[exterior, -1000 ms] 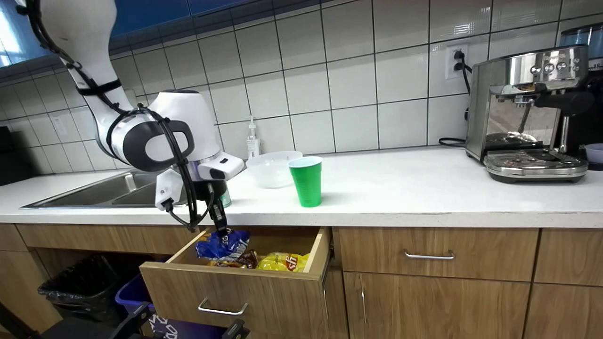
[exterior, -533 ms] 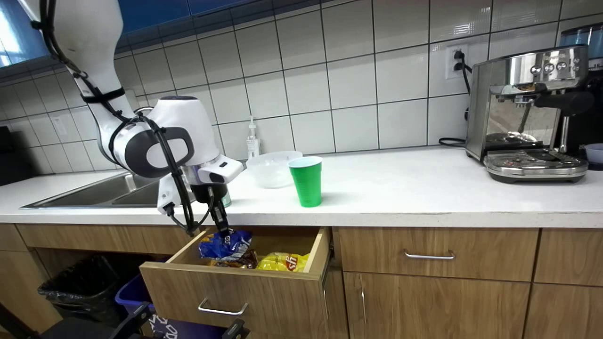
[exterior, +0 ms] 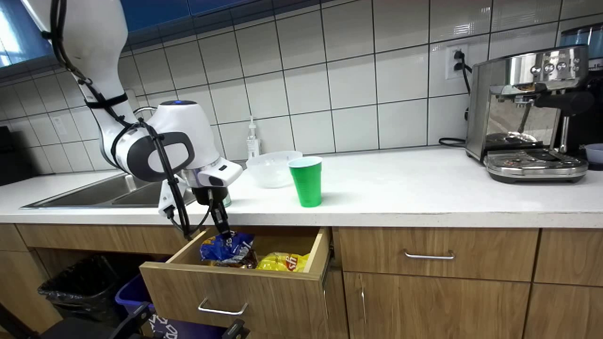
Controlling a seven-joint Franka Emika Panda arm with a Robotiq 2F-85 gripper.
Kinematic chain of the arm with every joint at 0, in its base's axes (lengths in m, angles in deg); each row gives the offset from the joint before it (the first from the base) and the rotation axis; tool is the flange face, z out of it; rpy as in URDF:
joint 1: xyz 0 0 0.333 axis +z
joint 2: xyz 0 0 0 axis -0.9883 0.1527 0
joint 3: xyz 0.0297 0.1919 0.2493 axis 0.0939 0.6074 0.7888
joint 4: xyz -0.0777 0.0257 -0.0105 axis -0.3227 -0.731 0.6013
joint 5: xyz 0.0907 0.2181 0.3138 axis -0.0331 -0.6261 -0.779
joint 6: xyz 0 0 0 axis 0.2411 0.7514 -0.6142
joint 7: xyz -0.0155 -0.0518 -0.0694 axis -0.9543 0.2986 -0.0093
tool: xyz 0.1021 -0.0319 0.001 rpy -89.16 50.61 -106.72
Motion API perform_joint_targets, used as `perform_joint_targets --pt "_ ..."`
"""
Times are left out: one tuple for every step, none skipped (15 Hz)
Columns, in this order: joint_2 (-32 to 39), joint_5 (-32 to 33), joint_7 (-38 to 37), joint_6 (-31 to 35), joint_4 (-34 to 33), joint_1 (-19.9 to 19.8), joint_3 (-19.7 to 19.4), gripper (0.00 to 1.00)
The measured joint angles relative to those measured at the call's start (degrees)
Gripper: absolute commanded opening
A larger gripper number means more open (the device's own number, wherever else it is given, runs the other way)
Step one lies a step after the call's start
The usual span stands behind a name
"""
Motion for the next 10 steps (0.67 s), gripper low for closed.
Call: perform_joint_targets --pt "0.1 0.1 -0.6 0.0 -0.1 0.0 0.0 0.57" --pt "0.1 0.2 -1.1 0.1 -0.1 0.0 0.0 0.63" --pt "0.1 0.3 -1.5 0.1 -0.2 0.0 -0.1 0.72" --pt "0.2 0.3 -1.9 0.1 -0.2 0.1 -0.1 0.79" --pt "0.2 0.4 -2.1 0.1 -0.2 0.1 -0.2 0.85" --pt "0.2 0.7 -2.1 -0.1 -0.1 0.1 -0.4 0.93" --pt "0.2 1.7 -2.0 -0.5 0.2 0.1 -0.6 0.99" --pt "0.1 3.2 -1.7 -0.9 0.5 0.0 -0.8 1.00" --pt "-0.1 4.8 -1.2 -1.6 0.9 -0.4 -1.0 1.00" --pt "-0.4 6.5 -0.8 -2.3 1.4 -0.8 -1.0 1.00"
